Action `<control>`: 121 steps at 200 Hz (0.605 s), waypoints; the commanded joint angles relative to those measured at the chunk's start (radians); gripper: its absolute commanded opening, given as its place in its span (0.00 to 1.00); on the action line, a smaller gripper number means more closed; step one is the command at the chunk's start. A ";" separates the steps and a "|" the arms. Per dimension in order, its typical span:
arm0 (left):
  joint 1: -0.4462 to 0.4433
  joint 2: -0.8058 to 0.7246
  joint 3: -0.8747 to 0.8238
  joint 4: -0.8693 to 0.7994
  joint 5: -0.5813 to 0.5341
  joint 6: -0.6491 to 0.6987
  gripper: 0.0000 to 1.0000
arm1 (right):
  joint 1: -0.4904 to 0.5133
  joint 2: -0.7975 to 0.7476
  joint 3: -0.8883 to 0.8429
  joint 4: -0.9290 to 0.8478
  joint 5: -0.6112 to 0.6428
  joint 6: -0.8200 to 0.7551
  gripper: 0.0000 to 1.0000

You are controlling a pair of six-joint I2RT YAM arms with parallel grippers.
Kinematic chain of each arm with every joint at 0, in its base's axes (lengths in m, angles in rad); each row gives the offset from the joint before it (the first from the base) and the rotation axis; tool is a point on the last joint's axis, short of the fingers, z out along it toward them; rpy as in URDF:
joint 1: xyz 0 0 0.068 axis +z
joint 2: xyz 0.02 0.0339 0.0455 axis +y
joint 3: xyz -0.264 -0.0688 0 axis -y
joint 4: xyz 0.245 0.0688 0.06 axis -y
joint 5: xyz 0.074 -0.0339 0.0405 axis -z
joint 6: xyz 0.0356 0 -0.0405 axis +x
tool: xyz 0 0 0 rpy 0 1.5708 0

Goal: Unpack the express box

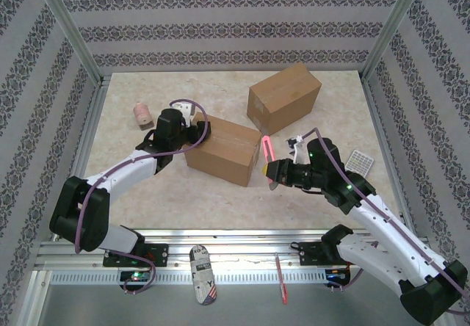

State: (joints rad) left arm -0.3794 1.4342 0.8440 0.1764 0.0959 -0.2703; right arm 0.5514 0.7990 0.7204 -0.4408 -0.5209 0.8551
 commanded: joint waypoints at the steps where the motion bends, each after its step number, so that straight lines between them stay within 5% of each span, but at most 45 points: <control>1: -0.008 0.067 -0.044 -0.233 -0.055 -0.006 0.69 | 0.038 -0.027 0.006 -0.041 0.005 0.067 0.00; 121: -0.009 0.073 -0.054 -0.222 -0.055 -0.009 0.69 | 0.062 -0.006 -0.108 0.112 0.055 0.192 0.00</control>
State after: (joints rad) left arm -0.3805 1.4364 0.8448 0.1764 0.0883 -0.2737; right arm 0.6006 0.7818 0.6201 -0.4023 -0.4778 1.0271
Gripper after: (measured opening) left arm 0.691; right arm 0.150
